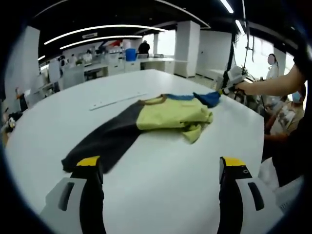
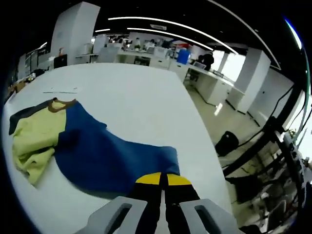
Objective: Fold the garment on the visible template until the final outline fits inside the template.
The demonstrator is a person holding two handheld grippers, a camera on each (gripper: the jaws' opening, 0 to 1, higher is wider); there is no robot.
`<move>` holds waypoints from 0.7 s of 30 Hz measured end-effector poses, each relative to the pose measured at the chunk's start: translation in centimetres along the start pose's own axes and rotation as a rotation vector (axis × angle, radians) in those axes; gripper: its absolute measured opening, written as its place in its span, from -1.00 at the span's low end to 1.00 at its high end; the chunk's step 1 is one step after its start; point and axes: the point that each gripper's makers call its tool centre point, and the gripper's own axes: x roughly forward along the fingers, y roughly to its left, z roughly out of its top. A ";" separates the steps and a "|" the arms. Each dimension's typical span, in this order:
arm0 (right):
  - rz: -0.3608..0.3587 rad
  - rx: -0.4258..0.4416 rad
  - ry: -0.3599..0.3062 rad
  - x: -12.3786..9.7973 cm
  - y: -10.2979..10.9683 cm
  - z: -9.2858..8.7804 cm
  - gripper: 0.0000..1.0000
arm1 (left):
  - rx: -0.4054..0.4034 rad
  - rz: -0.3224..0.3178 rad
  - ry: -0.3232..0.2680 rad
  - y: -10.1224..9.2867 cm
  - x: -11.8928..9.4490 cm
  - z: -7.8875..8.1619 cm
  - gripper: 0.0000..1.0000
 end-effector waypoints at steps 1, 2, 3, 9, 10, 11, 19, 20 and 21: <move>-0.008 0.008 0.003 -0.1 -0.2 -0.2 -1.00 | 0.003 -0.001 0.000 0.0 0.0 0.0 0.92; -0.022 0.019 0.012 -0.3 -0.5 -0.5 -1.00 | 0.006 -0.001 0.002 -0.1 -0.1 0.0 0.92; -0.037 0.029 0.014 -0.5 -0.9 -0.7 -1.00 | 0.008 0.000 0.002 0.0 -0.2 -0.1 0.93; -0.103 0.069 0.043 -1.8 -2.0 -2.3 -1.00 | 0.011 0.004 -0.005 0.2 -0.3 0.0 0.92; -0.105 0.069 0.048 -2.0 -2.0 -2.6 -1.00 | 0.010 0.004 -0.009 0.2 -0.3 0.0 0.92; -0.110 0.073 0.051 -2.2 -1.9 -2.8 -1.00 | 0.008 0.005 -0.011 0.2 -0.3 0.1 0.92; -0.155 0.093 0.077 -2.8 -2.6 -4.1 -1.00 | 0.019 -0.002 -0.016 -0.1 -0.3 0.1 0.93; -0.160 0.089 0.084 -2.9 -2.7 -4.3 -1.00 | 0.020 -0.003 -0.017 -0.1 -0.3 0.1 0.93; -0.166 0.093 0.088 -3.1 -2.9 -4.4 -1.00 | 0.021 -0.002 -0.016 -0.1 -0.4 0.1 0.93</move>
